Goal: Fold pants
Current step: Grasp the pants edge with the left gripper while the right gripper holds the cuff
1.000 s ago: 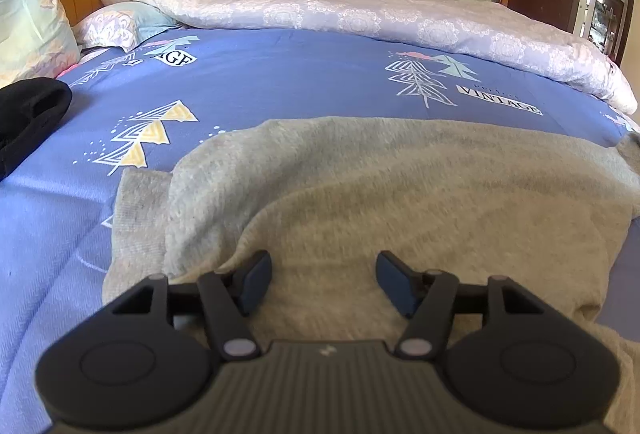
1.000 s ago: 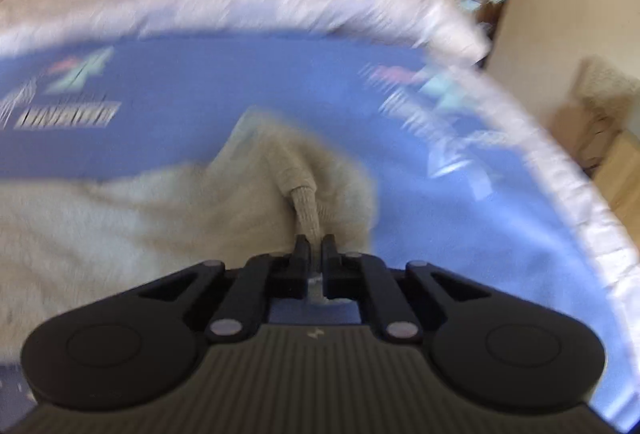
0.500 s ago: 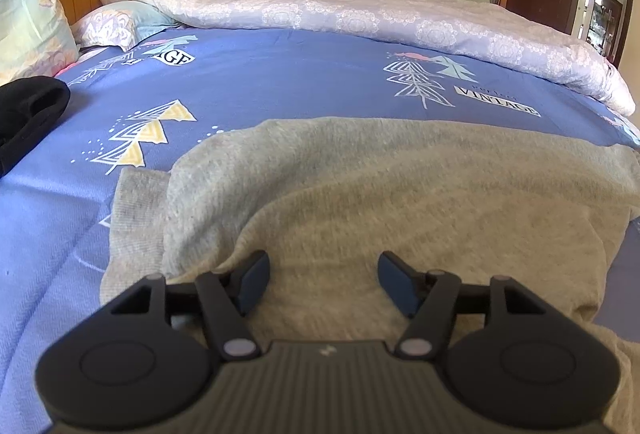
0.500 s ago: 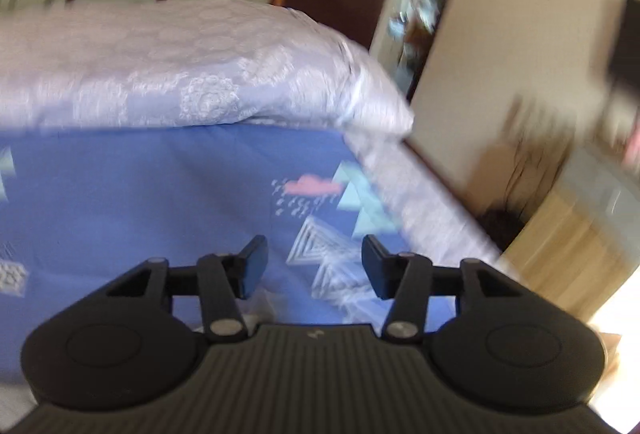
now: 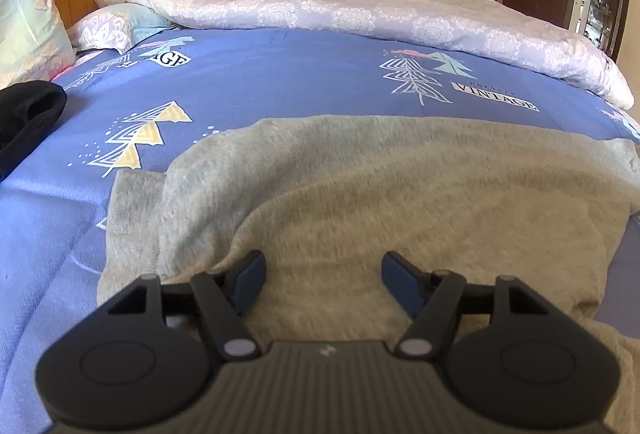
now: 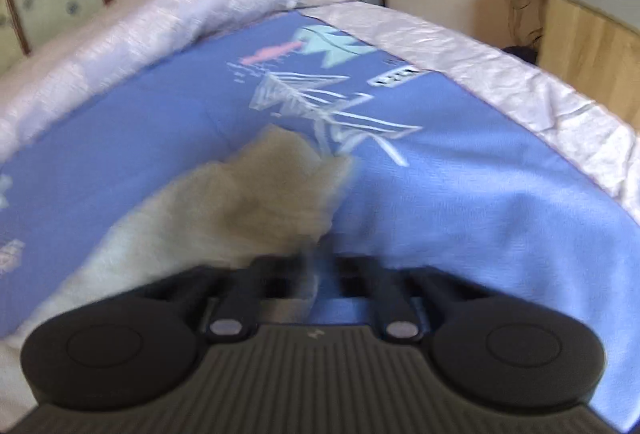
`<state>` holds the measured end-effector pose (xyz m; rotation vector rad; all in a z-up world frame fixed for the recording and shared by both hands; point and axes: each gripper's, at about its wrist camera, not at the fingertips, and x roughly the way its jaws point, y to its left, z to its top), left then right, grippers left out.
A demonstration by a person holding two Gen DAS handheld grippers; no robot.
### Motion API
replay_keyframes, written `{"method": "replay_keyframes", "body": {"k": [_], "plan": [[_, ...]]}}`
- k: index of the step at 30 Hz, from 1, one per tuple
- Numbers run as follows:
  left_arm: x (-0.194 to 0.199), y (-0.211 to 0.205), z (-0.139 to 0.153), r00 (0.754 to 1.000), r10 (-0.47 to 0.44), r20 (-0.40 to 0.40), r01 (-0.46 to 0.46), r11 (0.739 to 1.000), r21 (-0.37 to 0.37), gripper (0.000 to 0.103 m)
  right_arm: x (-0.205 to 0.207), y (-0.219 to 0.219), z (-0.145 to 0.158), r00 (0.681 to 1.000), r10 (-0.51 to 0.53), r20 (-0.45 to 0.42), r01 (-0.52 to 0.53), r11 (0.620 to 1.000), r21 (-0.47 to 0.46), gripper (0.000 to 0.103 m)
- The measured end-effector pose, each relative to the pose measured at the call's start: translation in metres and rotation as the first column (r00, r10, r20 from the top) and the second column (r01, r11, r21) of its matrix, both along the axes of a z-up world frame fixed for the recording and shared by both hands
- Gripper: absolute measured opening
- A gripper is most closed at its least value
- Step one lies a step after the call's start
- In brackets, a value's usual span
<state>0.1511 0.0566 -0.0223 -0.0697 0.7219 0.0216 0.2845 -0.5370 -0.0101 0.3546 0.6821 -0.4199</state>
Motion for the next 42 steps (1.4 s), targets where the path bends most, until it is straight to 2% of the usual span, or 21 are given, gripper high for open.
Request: {"method": "replay_keyframes", "body": {"k": [2, 3, 5, 6, 7, 10, 14, 17, 18, 20, 21, 24, 28, 30, 33, 34, 35, 36, 38, 40, 42], "plan": [[0.0, 0.0, 0.0, 1.0, 0.0, 0.0, 0.0, 1.0, 0.0, 0.068, -0.012, 0.006, 0.015, 0.995, -0.037, 0.095, 0.046, 0.994, -0.097, 0.004], [0.0, 0.0, 0.0, 1.0, -0.001, 0.001, 0.001, 1.0, -0.002, 0.068, -0.013, 0.006, 0.018, 0.993, -0.06, 0.101, 0.074, 0.988, -0.139, 0.004], [0.0, 0.001, 0.0, 1.0, -0.006, 0.001, 0.006, 1.0, -0.01, 0.07, -0.003, -0.002, 0.009, 0.994, -0.105, 0.011, 0.105, 0.981, -0.165, 0.006], [0.0, 0.001, 0.0, 1.0, -0.007, 0.001, 0.007, 1.0, -0.01, 0.07, 0.003, -0.005, 0.001, 0.991, -0.117, -0.058, 0.108, 0.983, -0.149, 0.008], [0.001, 0.0, 0.0, 1.0, -0.007, 0.0, 0.007, 1.0, -0.006, 0.07, 0.006, -0.008, -0.007, 0.989, -0.109, -0.102, 0.097, 0.988, -0.117, 0.019], [0.001, -0.001, 0.0, 1.0, -0.008, -0.003, 0.008, 1.0, 0.001, 0.07, -0.012, -0.005, 0.007, 0.989, -0.138, -0.052, 0.132, 0.987, -0.091, 0.047], [0.003, 0.001, 0.006, 0.999, -0.017, -0.034, 0.016, 1.0, -0.011, 0.072, -0.037, 0.0, 0.027, 0.991, -0.134, -0.006, 0.134, 0.99, -0.039, 0.047], [0.001, 0.019, 0.034, 1.0, -0.007, -0.027, 0.004, 0.991, -0.131, 0.07, -0.046, 0.001, 0.049, 0.999, -0.037, 0.003, 0.037, 0.999, 0.004, 0.046], [0.001, 0.023, 0.045, 1.0, 0.005, 0.008, -0.004, 0.994, -0.113, 0.071, -0.046, 0.001, 0.058, 1.0, -0.009, 0.018, 0.009, 1.0, 0.005, 0.047], [0.01, 0.027, 0.067, 0.996, 0.017, 0.086, -0.022, 0.998, 0.051, 0.073, -0.042, 0.004, 0.076, 0.999, 0.029, 0.034, -0.029, 1.0, 0.004, 0.047], [0.021, 0.027, 0.073, 0.993, -0.009, 0.117, -0.01, 0.986, 0.167, 0.075, -0.035, 0.004, 0.084, 0.999, 0.041, 0.034, -0.041, 0.999, 0.013, 0.047], [0.057, 0.022, 0.064, 0.989, -0.133, 0.064, 0.101, 0.923, 0.372, 0.078, -0.008, 0.005, 0.093, 0.999, 0.039, 0.035, -0.042, 0.997, 0.069, 0.051], [0.094, 0.01, 0.036, 0.961, -0.269, -0.06, 0.268, 0.861, 0.433, 0.078, 0.035, 0.014, 0.077, 1.0, -0.017, -0.022, 0.019, 0.995, 0.099, 0.055], [0.108, 0.003, 0.024, 0.952, -0.289, -0.098, 0.302, 0.843, 0.446, 0.072, 0.058, 0.017, 0.064, 0.998, -0.033, -0.054, 0.037, 0.997, 0.071, 0.055], [0.117, -0.002, 0.01, 0.939, -0.315, -0.135, 0.342, 0.832, 0.437, 0.048, 0.086, 0.018, 0.04, 0.989, -0.081, -0.126, 0.083, 0.997, 0.011, 0.056], [0.115, -0.005, 0.009, 0.933, -0.335, -0.13, 0.357, 0.829, 0.43, 0.028, 0.09, 0.016, 0.033, 0.984, -0.102, -0.149, 0.104, 0.995, 0.008, 0.056], [0.109, -0.01, 0.008, 0.927, -0.35, -0.137, 0.374, 0.821, 0.43, 0.016, 0.096, 0.014, 0.024, 0.98, -0.115, -0.165, 0.119, 0.993, 0.019, 0.055], [0.106, -0.016, 0.007, 0.926, -0.352, -0.141, 0.376, 0.809, 0.452, 0.012, 0.1, 0.011, 0.016, 0.978, -0.116, -0.174, 0.123, 0.992, 0.032, 0.054], [0.097, -0.023, 0.007, 0.928, -0.348, -0.136, 0.367, 0.78, 0.508, 0.007, 0.105, 0.013, 0.008, 0.979, -0.1, -0.178, 0.097, 0.995, -0.027, 0.027], [0.092, -0.024, 0.016, 0.934, -0.338, -0.113, 0.346, 0.784, 0.515, 0.007, 0.102, 0.017, 0.013, 0.984, -0.067, -0.165, 0.056, 0.996, -0.07, 0.014], [0.085, -0.023, 0.035, 0.942, -0.328, -0.067, 0.315, 0.799, 0.512, 0.007, 0.088, 0.014, 0.028, 0.993, -0.075, -0.086, 0.071, 0.996, -0.053, 0.014]]}}
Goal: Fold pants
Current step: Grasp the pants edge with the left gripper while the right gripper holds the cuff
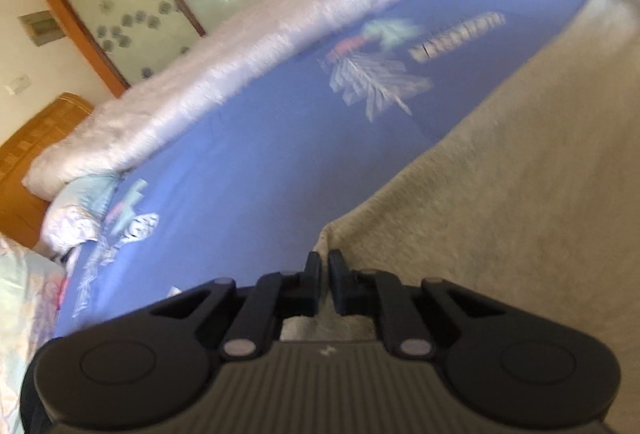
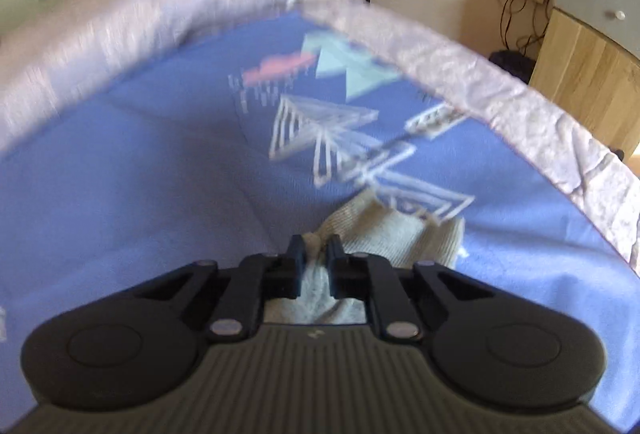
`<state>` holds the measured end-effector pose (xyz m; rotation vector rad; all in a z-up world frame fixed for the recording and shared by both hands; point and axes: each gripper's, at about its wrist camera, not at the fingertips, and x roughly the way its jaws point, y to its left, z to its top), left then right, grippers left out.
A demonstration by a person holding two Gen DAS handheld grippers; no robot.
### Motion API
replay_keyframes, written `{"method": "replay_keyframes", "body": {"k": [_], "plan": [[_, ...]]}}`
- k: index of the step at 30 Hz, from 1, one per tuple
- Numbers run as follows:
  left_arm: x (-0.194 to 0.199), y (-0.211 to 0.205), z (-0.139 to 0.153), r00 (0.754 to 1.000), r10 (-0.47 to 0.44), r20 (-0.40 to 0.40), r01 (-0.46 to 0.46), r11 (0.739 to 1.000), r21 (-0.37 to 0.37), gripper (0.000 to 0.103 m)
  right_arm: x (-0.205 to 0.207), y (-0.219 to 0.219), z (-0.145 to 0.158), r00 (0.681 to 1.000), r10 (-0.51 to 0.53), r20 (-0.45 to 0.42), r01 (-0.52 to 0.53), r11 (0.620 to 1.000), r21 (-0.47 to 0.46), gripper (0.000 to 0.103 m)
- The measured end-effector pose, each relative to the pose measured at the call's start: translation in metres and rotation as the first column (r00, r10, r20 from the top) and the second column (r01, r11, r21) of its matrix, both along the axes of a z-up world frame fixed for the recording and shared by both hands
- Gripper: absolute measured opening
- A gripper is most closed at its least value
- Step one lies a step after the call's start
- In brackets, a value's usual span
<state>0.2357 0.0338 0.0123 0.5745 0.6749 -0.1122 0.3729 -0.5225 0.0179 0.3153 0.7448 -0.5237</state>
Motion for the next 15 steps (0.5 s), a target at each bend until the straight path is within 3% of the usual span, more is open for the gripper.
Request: {"method": "replay_keyframes", "body": {"k": [2, 8, 11, 15], "plan": [[-0.018, 0.001, 0.024, 0.999, 0.01, 0.05, -0.008, 1.0, -0.027, 0.007, -0.021, -0.005, 0.02, 0.996, -0.013, 0.092, 0.01, 1.0, 0.026, 0.014], [-0.104, -0.003, 0.079, 0.988, -0.035, 0.15, 0.042, 0.998, -0.045, 0.007, -0.135, -0.04, 0.075, 0.95, -0.093, 0.298, 0.017, 0.969, 0.248, 0.014], [-0.156, 0.0, 0.093, 0.988, -0.038, 0.151, 0.048, 0.997, -0.065, 0.005, -0.208, -0.058, 0.089, 0.928, -0.145, 0.344, 0.034, 0.95, 0.309, 0.014], [-0.226, 0.005, 0.099, 0.986, -0.025, 0.165, 0.037, 0.997, -0.069, 0.003, -0.31, -0.079, 0.082, 0.909, -0.229, 0.348, 0.092, 0.925, 0.369, 0.014]]}}
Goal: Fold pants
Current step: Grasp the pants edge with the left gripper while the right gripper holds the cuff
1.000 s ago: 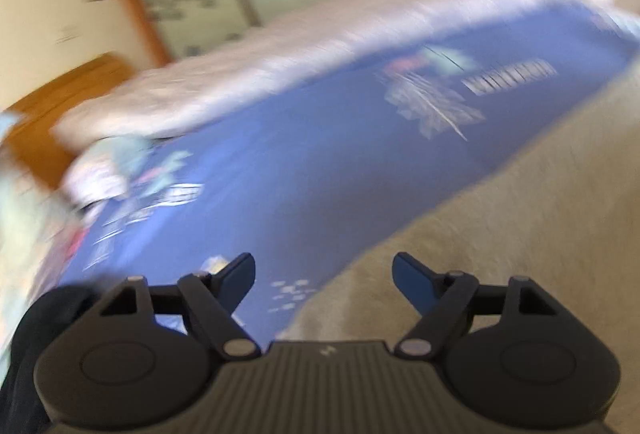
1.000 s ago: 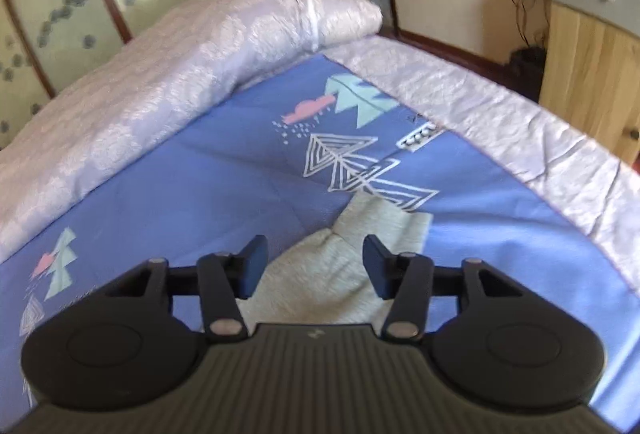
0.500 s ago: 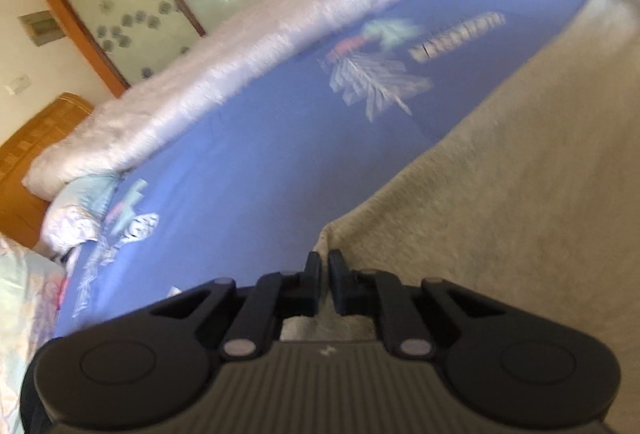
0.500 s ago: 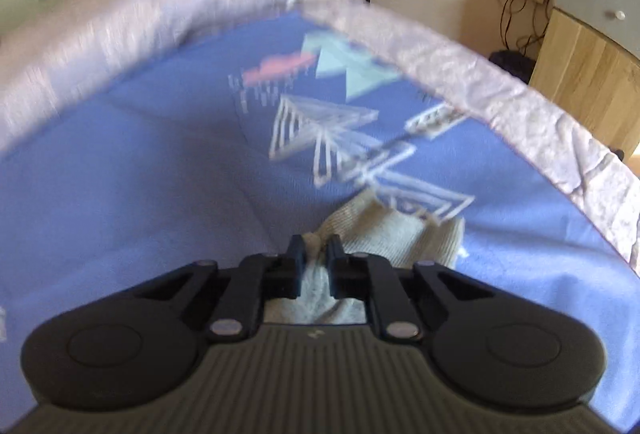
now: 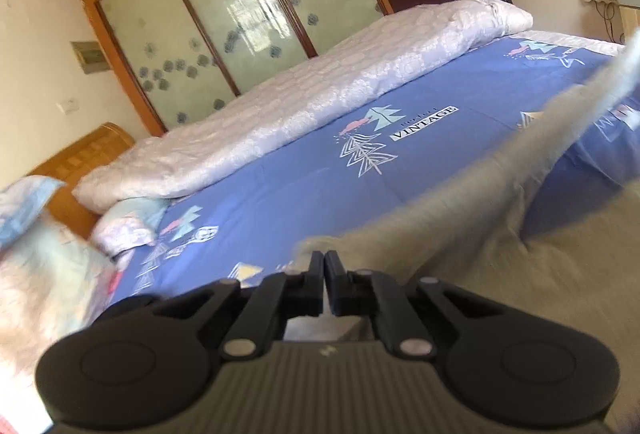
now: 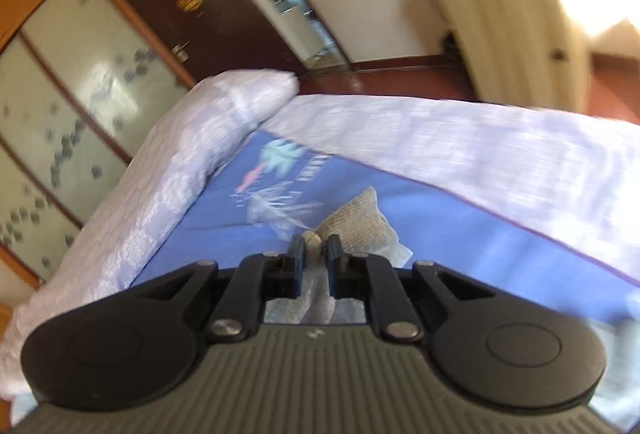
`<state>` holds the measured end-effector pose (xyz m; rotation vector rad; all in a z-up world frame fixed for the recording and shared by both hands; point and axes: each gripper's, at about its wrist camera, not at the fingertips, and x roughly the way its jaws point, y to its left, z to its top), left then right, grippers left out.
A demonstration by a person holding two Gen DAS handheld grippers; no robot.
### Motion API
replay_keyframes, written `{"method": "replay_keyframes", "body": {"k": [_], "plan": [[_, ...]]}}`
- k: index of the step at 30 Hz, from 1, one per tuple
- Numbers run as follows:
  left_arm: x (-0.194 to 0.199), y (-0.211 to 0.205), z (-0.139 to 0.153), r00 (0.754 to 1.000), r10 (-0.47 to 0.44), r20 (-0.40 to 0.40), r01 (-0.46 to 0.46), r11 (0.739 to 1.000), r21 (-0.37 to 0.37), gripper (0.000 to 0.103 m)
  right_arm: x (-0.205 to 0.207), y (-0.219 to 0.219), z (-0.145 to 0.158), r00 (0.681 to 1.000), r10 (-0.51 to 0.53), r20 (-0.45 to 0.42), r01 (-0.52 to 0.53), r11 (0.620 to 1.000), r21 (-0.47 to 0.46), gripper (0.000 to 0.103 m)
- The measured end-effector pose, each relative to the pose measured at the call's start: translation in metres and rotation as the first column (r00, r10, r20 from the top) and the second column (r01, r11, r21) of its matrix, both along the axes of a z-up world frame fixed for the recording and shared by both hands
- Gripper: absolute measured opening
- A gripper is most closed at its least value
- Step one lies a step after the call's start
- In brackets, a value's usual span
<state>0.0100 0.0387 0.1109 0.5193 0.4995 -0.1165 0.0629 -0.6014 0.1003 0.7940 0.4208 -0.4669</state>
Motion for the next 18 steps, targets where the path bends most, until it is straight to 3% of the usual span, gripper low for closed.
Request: {"method": "replay_keyframes", "body": {"k": [3, 7, 8, 10, 12, 13, 14, 16, 18], "plan": [[-0.046, 0.01, 0.002, 0.999, 0.033, -0.021, -0.033, 0.999, -0.038, 0.003, -0.07, -0.007, -0.017, 1.0, -0.022, -0.021, 0.023, 0.999, 0.039, 0.014], [-0.081, 0.021, -0.011, 0.992, 0.057, -0.11, -0.067, 0.994, -0.084, 0.003, -0.142, -0.003, -0.05, 0.995, -0.062, -0.082, 0.067, 0.995, 0.069, 0.009], [-0.084, 0.024, -0.014, 0.991, 0.06, -0.119, -0.071, 0.994, -0.086, 0.004, -0.152, -0.004, -0.059, 0.991, -0.089, -0.098, 0.096, 0.992, 0.076, 0.002], [-0.081, 0.031, -0.016, 0.985, 0.084, -0.152, -0.103, 0.987, -0.121, 0.009, -0.168, -0.005, -0.077, 0.976, -0.157, -0.15, 0.169, 0.983, 0.07, 0.006], [-0.067, 0.046, -0.012, 0.969, 0.126, -0.211, -0.171, 0.962, -0.213, 0.011, -0.177, -0.009, -0.091, 0.957, -0.217, -0.192, 0.242, 0.963, 0.118, 0.009], [-0.054, 0.055, -0.01, 0.955, 0.153, -0.254, -0.224, 0.934, -0.278, 0.015, -0.183, -0.011, -0.095, 0.96, -0.223, -0.169, 0.251, 0.953, 0.169, 0.009], [-0.041, 0.066, -0.009, 0.937, 0.174, -0.304, -0.28, 0.894, -0.351, 0.029, -0.184, -0.008, -0.095, 0.966, -0.222, -0.132, 0.245, 0.948, 0.205, 0.01], [-0.016, 0.09, -0.011, 0.892, 0.188, -0.411, -0.391, 0.776, -0.494, 0.055, -0.18, 0.002, -0.089, 0.978, -0.195, -0.071, 0.205, 0.956, 0.212, 0.013], [-0.001, 0.106, -0.018, 0.862, 0.173, -0.476, -0.457, 0.67, -0.585, 0.057, -0.171, 0.012, -0.081, 0.989, -0.137, -0.049, 0.144, 0.972, 0.184, 0.023]]}}
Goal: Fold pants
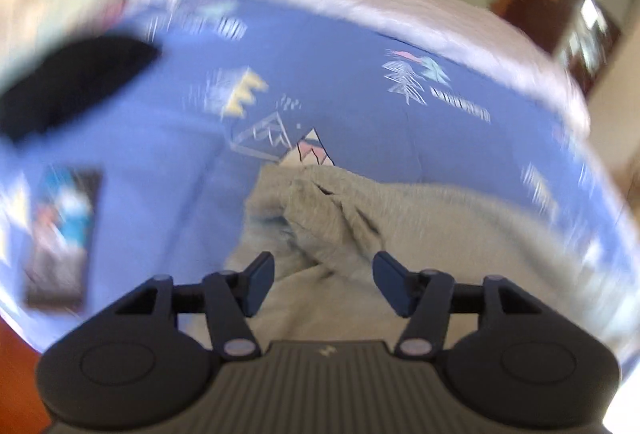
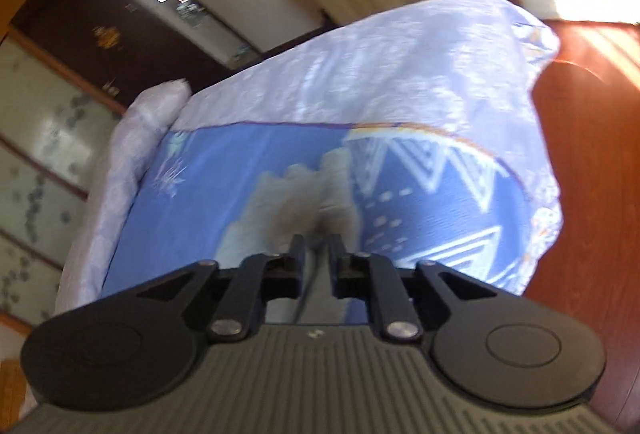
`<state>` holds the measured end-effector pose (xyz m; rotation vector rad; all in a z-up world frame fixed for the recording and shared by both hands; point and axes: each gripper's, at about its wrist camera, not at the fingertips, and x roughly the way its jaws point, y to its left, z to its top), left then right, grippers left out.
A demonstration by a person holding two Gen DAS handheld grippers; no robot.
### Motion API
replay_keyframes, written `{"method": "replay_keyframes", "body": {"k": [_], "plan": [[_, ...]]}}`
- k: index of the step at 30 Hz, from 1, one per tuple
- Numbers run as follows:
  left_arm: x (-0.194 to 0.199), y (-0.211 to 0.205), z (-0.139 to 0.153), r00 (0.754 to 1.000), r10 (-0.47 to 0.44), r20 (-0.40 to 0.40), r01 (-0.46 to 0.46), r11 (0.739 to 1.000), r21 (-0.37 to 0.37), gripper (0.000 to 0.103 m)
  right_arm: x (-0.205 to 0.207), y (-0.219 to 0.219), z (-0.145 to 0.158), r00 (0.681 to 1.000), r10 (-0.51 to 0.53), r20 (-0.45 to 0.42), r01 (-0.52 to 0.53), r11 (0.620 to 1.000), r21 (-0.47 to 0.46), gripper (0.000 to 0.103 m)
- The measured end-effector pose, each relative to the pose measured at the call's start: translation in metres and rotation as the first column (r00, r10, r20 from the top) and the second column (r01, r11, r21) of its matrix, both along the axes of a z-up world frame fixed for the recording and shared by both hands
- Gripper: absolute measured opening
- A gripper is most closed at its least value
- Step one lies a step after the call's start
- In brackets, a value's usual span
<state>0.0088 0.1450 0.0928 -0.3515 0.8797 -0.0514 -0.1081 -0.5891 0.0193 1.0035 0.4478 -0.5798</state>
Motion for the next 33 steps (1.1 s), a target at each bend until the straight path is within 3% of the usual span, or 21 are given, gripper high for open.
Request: {"method": "replay_keyframes", "body": {"k": [1, 3, 4, 7, 9, 11, 12, 13, 17, 23, 24, 25, 29, 33], "plan": [[0.009, 0.007, -0.006, 1.0, 0.014, -0.026, -0.016, 0.997, -0.072, 0.058, 0.0, 0.004, 0.005, 0.999, 0.035, 0.007, -0.035, 0.999, -0.014, 0.03], [0.025, 0.013, -0.018, 0.996, 0.042, -0.076, -0.053, 0.987, -0.152, 0.066, 0.007, 0.014, 0.011, 0.996, 0.094, 0.007, -0.093, 0.994, -0.051, 0.033], [0.03, 0.014, -0.025, 0.994, 0.053, -0.098, -0.069, 0.982, -0.176, 0.076, 0.01, 0.019, 0.013, 0.993, 0.12, -0.003, -0.12, 0.99, -0.073, 0.034], [0.052, 0.016, -0.048, 0.979, 0.1, -0.175, -0.14, 0.963, -0.231, 0.078, 0.018, 0.026, 0.012, 0.985, 0.167, -0.03, -0.17, 0.978, -0.122, 0.035], [0.062, 0.016, -0.057, 0.974, 0.118, -0.191, -0.165, 0.952, -0.256, 0.072, 0.014, 0.022, 0.008, 0.985, 0.172, -0.03, -0.174, 0.977, -0.123, 0.035], [0.068, 0.016, -0.061, 0.974, 0.117, -0.196, -0.17, 0.945, -0.281, 0.044, 0.009, 0.017, 0.004, 0.987, 0.157, -0.024, -0.158, 0.982, -0.105, 0.035], [0.071, 0.014, -0.062, 0.973, 0.111, -0.202, -0.168, 0.942, -0.291, 0.016, 0.007, 0.014, 0.002, 0.989, 0.147, -0.019, -0.148, 0.984, -0.096, 0.035], [0.073, 0.012, -0.062, 0.972, 0.108, -0.208, -0.168, 0.941, -0.295, 0.01, 0.005, 0.011, 0.001, 0.991, 0.134, -0.014, -0.134, 0.987, -0.088, 0.036], [0.07, 0.006, -0.04, 0.983, 0.104, -0.154, -0.146, 0.947, -0.288, 0.009, 0.0, 0.004, -0.005, 0.995, 0.102, -0.023, -0.103, 0.992, -0.068, 0.036], [0.055, 0.012, -0.004, 0.99, 0.101, -0.099, -0.129, 0.931, -0.34, 0.009, 0.009, -0.007, -0.017, 0.995, 0.092, -0.037, -0.094, 0.995, -0.038, 0.036], [0.051, 0.014, 0.002, 0.99, 0.103, -0.096, -0.131, 0.927, -0.352, 0.009, 0.014, -0.009, -0.019, 0.994, 0.095, -0.049, -0.097, 0.995, -0.03, 0.031], [0.048, 0.016, 0.008, 0.99, 0.106, -0.091, -0.132, 0.922, -0.365, 0.009, 0.017, -0.011, -0.019, 0.994, 0.095, -0.06, -0.097, 0.995, -0.029, 0.007], [0.024, 0.028, 0.03, 0.992, 0.111, -0.055, -0.123, 0.913, -0.39, 0.009, 0.007, -0.012, 0.004, 0.999, 0.041, -0.001, -0.041, 0.997, -0.073, 0.008], [-0.01, 0.041, 0.034, 0.992, 0.123, -0.041, -0.13, 0.923, -0.363, 0.009, -0.016, -0.021, 0.025, 0.997, -0.008, 0.076, 0.015, 0.995, -0.1, 0.008]]}}
